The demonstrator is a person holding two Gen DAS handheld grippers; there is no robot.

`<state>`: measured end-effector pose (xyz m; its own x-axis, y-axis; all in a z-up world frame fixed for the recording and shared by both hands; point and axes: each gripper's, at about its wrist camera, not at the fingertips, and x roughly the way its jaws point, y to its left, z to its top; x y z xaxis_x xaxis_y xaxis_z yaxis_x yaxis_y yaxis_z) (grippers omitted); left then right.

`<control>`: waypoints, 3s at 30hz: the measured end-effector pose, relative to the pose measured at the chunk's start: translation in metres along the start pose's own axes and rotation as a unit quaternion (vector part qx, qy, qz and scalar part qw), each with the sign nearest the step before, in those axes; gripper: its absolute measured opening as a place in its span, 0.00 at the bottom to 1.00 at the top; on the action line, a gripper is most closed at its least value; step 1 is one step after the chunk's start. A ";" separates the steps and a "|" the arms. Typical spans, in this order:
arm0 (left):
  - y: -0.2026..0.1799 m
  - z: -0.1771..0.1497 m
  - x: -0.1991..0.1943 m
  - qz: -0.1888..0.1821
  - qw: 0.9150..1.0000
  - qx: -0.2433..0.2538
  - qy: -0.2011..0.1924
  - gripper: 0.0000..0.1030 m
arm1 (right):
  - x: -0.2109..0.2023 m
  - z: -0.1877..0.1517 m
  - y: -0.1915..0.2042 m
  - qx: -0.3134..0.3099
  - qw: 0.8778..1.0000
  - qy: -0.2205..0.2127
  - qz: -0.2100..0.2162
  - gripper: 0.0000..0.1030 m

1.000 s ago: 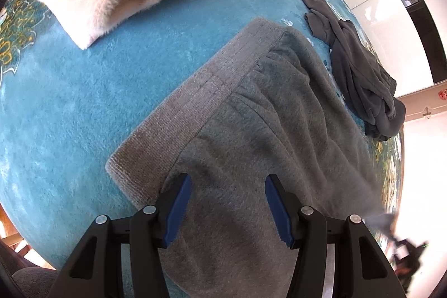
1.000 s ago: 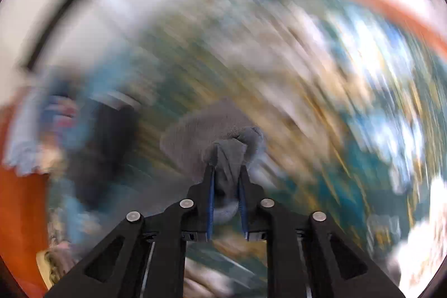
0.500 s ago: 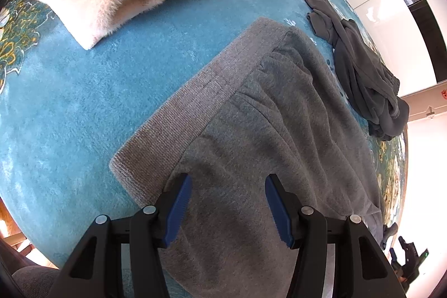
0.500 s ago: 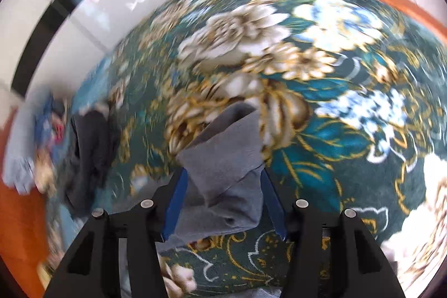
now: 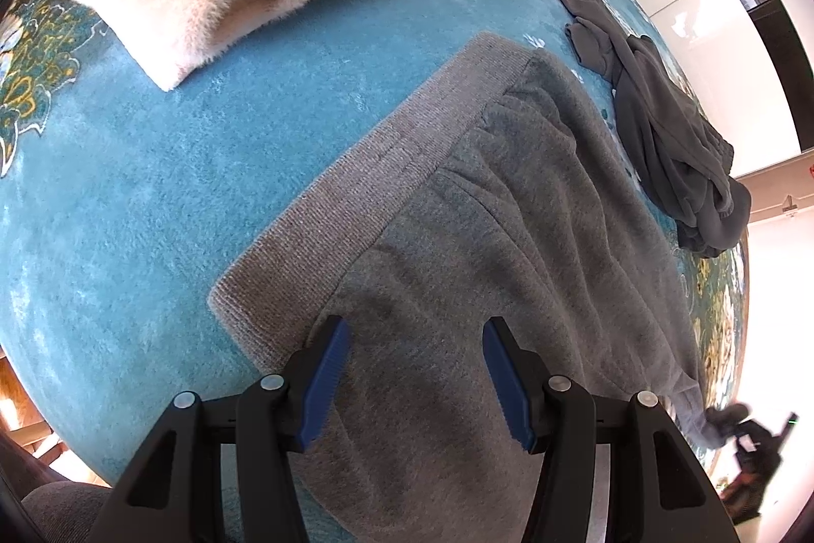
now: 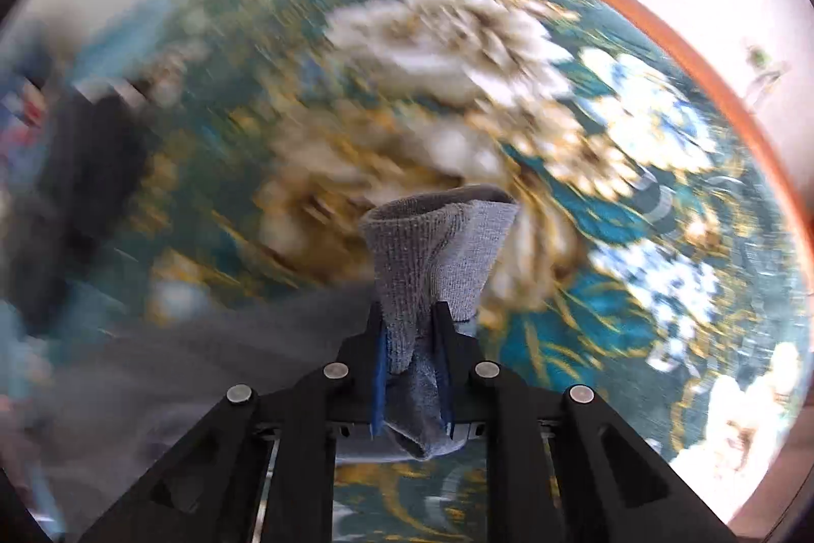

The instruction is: Fold clothes

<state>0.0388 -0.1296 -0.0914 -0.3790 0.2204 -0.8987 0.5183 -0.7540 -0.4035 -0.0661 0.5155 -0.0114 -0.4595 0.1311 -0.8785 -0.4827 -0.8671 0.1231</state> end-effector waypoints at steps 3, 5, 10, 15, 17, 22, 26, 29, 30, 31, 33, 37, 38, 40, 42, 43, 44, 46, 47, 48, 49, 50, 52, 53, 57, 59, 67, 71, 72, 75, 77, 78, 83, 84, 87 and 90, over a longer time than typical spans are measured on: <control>0.001 0.000 0.000 -0.003 1.000 -0.002 -0.001 0.57 | -0.053 0.017 -0.017 0.033 0.990 -0.092 0.105 0.16; 0.001 0.000 0.000 -0.006 1.000 -0.007 -0.001 0.57 | -0.076 0.020 -0.040 0.060 0.981 -0.138 0.125 0.16; 0.003 -0.001 0.001 -0.011 1.000 -0.012 0.004 0.57 | -0.036 -0.002 -0.091 0.115 0.989 -0.077 0.044 0.17; 0.006 -0.002 -0.002 -0.012 1.000 -0.016 0.000 0.57 | -0.002 -0.028 -0.127 0.176 0.984 -0.022 0.001 0.38; 0.009 -0.002 -0.002 -0.015 1.000 -0.024 0.000 0.57 | -0.006 -0.037 -0.129 0.186 0.982 -0.021 0.014 0.40; 0.012 -0.002 -0.008 -0.016 0.999 -0.026 -0.012 0.57 | -0.032 -0.056 -0.117 0.174 0.982 -0.028 0.061 0.40; 0.015 -0.001 -0.020 -0.006 0.999 -0.024 -0.040 0.57 | -0.052 -0.082 -0.098 0.145 0.984 -0.023 0.102 0.44; 0.017 -0.001 -0.029 0.003 0.998 -0.022 -0.060 0.57 | -0.060 -0.107 -0.086 0.124 0.985 -0.007 0.117 0.45; 0.018 0.001 -0.031 0.005 0.997 -0.025 -0.066 0.57 | -0.062 -0.117 -0.082 0.119 0.985 0.000 0.122 0.45; 0.021 0.005 -0.033 0.008 0.997 -0.032 -0.072 0.57 | -0.064 -0.125 -0.080 0.118 0.985 0.007 0.126 0.45; 0.037 0.003 -0.042 0.012 0.995 -0.057 -0.080 0.57 | -0.066 -0.140 -0.074 0.120 0.983 0.019 0.137 0.45; 0.069 -0.001 -0.059 -0.002 0.991 -0.108 -0.084 0.57 | -0.074 -0.156 -0.063 0.118 0.980 0.029 0.156 0.45; 0.078 -0.003 -0.064 -0.004 0.989 -0.122 -0.080 0.58 | -0.079 -0.158 -0.059 0.113 0.980 0.028 0.162 0.45; 0.095 -0.006 -0.070 -0.019 0.986 -0.152 -0.066 0.60 | -0.087 -0.159 -0.053 0.103 0.980 0.027 0.171 0.45; 0.110 -0.009 -0.072 -0.046 0.981 -0.182 -0.046 0.66 | -0.099 -0.159 -0.050 0.090 0.980 0.021 0.178 0.45; 0.108 -0.009 -0.071 -0.048 0.982 -0.176 -0.041 0.66 | -0.104 -0.158 -0.050 0.085 0.980 0.018 0.180 0.45; 0.105 -0.009 -0.070 -0.050 0.984 -0.169 -0.036 0.66 | -0.107 -0.159 -0.051 0.083 0.980 0.016 0.179 0.51; 0.101 -0.008 -0.068 -0.055 0.986 -0.155 -0.026 0.66 | -0.113 -0.162 -0.062 0.085 0.981 0.017 0.175 0.56; 0.099 -0.008 -0.067 -0.057 0.987 -0.149 -0.021 0.66 | -0.115 -0.164 -0.069 0.088 0.981 0.019 0.174 0.57; 0.096 -0.008 -0.066 -0.059 0.988 -0.142 -0.017 0.66 | -0.117 -0.166 -0.075 0.091 0.981 0.021 0.172 0.57; 0.094 -0.008 -0.065 -0.061 0.989 -0.135 -0.012 0.66 | -0.117 -0.169 -0.084 0.095 0.981 0.023 0.170 0.57; 0.091 -0.007 -0.060 -0.060 0.989 -0.132 -0.006 0.66 | -0.117 -0.174 -0.094 0.102 0.981 0.027 0.164 0.57; 0.085 -0.007 -0.050 -0.064 0.989 -0.130 0.006 0.64 | -0.116 -0.183 -0.116 0.121 0.980 0.035 0.155 0.57; 0.082 -0.007 -0.045 -0.068 0.989 -0.131 0.012 0.64 | -0.114 -0.188 -0.126 0.133 0.979 0.039 0.152 0.57; 0.072 -0.007 -0.030 -0.048 0.992 -0.114 0.021 0.63 | -0.112 -0.206 -0.160 0.173 0.974 0.043 0.143 0.57; 0.075 -0.010 -0.021 -0.027 0.992 -0.118 0.038 0.55 | -0.108 -0.215 -0.173 0.186 0.971 0.048 0.139 0.57; 0.069 -0.011 -0.003 -0.020 0.992 -0.116 0.052 0.37 | -0.073 -0.251 -0.193 0.237 0.957 0.102 0.135 0.57; 0.062 -0.012 0.003 -0.024 0.992 -0.111 0.058 0.26 | -0.062 -0.262 -0.197 0.270 0.948 0.100 0.138 0.56; 0.061 -0.013 0.003 -0.024 0.992 -0.110 0.057 0.23 | -0.061 -0.264 -0.199 0.285 0.944 0.095 0.140 0.55; 0.057 -0.015 0.007 -0.028 0.992 -0.110 0.062 0.12 | -0.057 -0.271 -0.210 0.337 0.927 0.074 0.150 0.38; 0.053 -0.015 0.002 -0.029 0.993 -0.102 0.055 0.08 | -0.054 -0.276 -0.214 0.367 0.915 0.074 0.150 0.09; 0.051 -0.015 0.000 -0.030 0.993 -0.098 0.051 0.08 | -0.053 -0.277 -0.215 0.380 0.907 0.075 0.164 0.06; 0.035 -0.006 -0.022 -0.036 0.995 -0.092 0.028 0.07 | -0.075 -0.257 -0.206 0.375 0.898 0.021 0.228 0.05; 0.030 -0.002 -0.028 -0.042 0.994 -0.095 0.024 0.07 | -0.085 -0.250 -0.207 0.373 0.896 0.004 0.242 0.05; 0.014 0.013 -0.053 -0.058 0.993 -0.099 0.012 0.07 | -0.117 -0.230 -0.206 0.358 0.891 -0.040 0.275 0.05; -0.006 0.030 -0.085 -0.074 0.994 -0.086 -0.006 0.07 | -0.151 -0.210 -0.200 0.337 0.888 -0.079 0.301 0.05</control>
<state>0.0444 -0.1624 -0.0075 -0.4696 0.3119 -0.8259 0.5799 -0.5964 -0.5550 0.2564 0.5680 -0.0003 -0.8593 -0.1462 -0.4901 -0.4263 -0.3246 0.8443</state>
